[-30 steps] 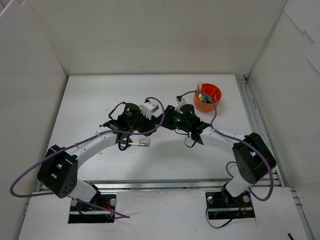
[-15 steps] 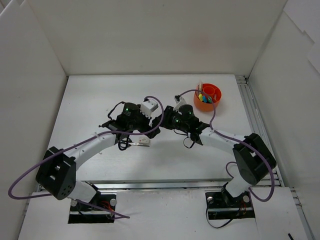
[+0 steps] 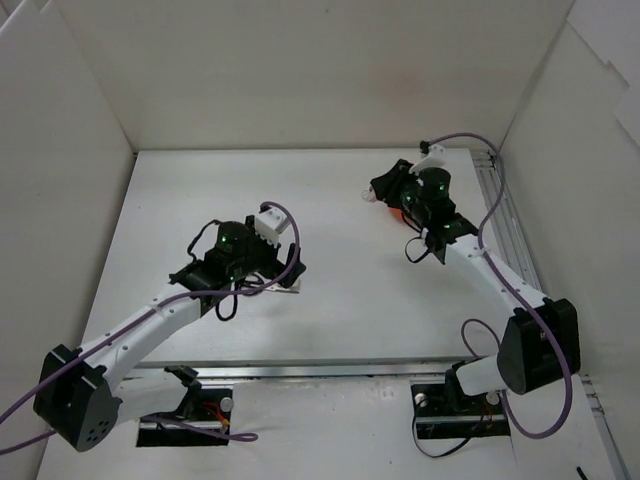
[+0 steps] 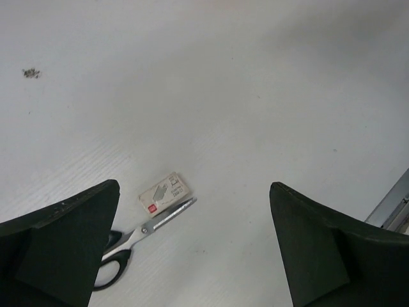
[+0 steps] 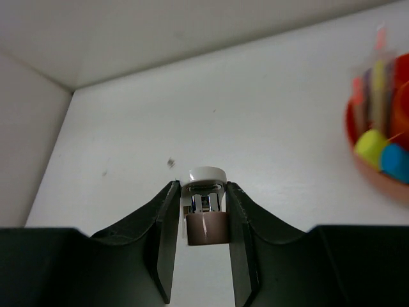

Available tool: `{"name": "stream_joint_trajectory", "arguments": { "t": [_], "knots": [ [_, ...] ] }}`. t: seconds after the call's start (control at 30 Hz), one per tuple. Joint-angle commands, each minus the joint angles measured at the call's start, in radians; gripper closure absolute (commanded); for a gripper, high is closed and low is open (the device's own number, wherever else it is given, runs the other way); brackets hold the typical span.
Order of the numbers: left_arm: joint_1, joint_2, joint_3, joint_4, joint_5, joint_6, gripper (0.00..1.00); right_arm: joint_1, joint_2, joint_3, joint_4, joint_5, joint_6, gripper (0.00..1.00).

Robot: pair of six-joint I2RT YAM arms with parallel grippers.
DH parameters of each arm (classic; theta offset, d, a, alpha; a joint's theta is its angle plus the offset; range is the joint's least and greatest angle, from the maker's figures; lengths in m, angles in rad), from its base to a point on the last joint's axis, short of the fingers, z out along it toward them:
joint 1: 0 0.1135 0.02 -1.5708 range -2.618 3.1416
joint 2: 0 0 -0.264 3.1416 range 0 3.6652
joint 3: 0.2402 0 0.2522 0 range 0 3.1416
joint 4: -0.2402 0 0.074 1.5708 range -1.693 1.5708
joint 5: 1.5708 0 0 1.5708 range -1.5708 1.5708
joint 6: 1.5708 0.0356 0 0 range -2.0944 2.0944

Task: Sort the stationery into containers
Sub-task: Place the stapler in the storage box.

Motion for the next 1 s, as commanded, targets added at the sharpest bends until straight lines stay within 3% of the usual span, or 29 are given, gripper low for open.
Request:
{"name": "stream_joint_trajectory", "arguments": {
  "t": [0.0,0.1,0.2,0.57,0.97],
  "knots": [
    [0.034,-0.053,-0.031,0.007,-0.065,-0.056,0.01,-0.087,-0.047,0.145,-0.047,0.140,-0.165,1.00],
    [0.034,-0.068,-0.057,-0.011,-0.119,-0.094,0.00,-0.165,0.017,0.265,-0.167,0.147,-0.300,1.00],
    [0.043,-0.061,-0.053,-0.042,-0.135,-0.126,0.01,-0.225,0.108,0.349,-0.174,0.173,-0.357,1.00],
    [0.043,0.007,-0.010,-0.073,-0.173,-0.128,0.00,-0.319,0.444,0.643,-0.183,0.218,-0.417,1.00],
    [0.043,0.054,0.009,-0.077,-0.171,-0.122,0.00,-0.320,0.578,0.647,-0.010,0.249,-0.442,1.00]
  ]
}}
